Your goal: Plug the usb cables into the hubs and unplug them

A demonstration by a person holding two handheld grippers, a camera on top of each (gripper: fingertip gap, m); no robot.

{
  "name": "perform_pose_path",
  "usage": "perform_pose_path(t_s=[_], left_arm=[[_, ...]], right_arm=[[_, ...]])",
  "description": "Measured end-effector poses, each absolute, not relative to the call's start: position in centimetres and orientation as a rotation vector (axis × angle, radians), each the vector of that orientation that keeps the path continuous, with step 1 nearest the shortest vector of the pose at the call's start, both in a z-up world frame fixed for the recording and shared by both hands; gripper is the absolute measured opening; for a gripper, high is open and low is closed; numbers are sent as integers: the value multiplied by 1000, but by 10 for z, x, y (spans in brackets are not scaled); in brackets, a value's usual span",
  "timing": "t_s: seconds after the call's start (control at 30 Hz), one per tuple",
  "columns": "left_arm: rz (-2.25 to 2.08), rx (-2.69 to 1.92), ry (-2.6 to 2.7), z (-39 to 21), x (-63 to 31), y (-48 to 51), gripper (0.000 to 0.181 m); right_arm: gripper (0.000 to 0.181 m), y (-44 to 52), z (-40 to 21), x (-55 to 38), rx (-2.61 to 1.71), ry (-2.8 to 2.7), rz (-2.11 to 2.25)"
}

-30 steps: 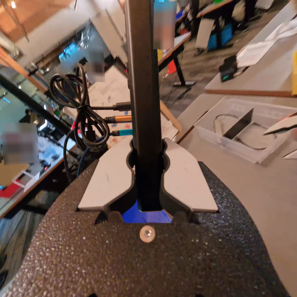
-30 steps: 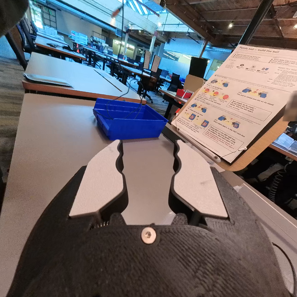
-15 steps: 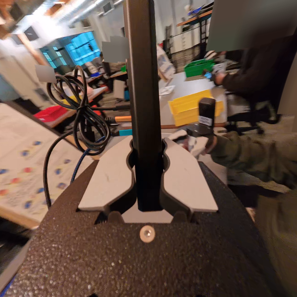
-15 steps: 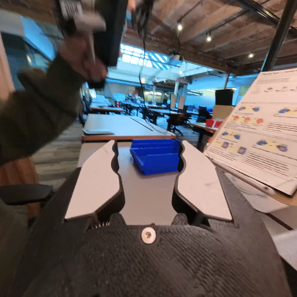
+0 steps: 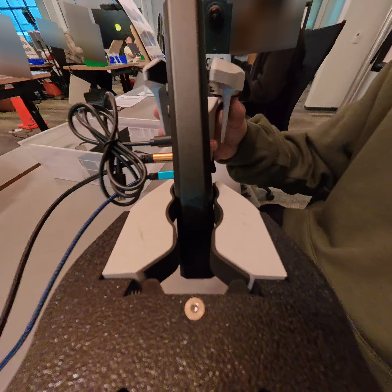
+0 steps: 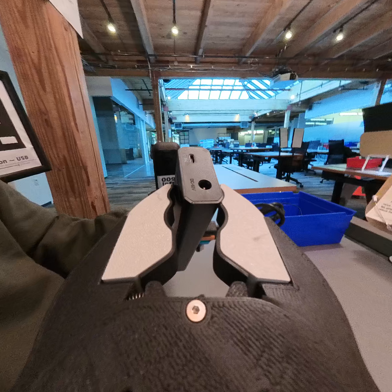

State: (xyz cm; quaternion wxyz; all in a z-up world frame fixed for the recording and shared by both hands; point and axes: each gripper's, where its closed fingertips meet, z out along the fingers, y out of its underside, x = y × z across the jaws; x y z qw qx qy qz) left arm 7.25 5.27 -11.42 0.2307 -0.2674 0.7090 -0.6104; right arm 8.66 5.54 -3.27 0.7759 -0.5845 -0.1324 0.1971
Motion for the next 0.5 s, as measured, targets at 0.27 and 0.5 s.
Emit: perform_pose_path(t_s=[0.27,0.5], left_arm=[[-1312,-858,1727,-111,92,79,60],[-943,-944,1636,-134,118,75,79]], right_arm=[[27,64,-27,98,-1288,-243,-46],[28,76,-37,90,-1358,-164,-126]])
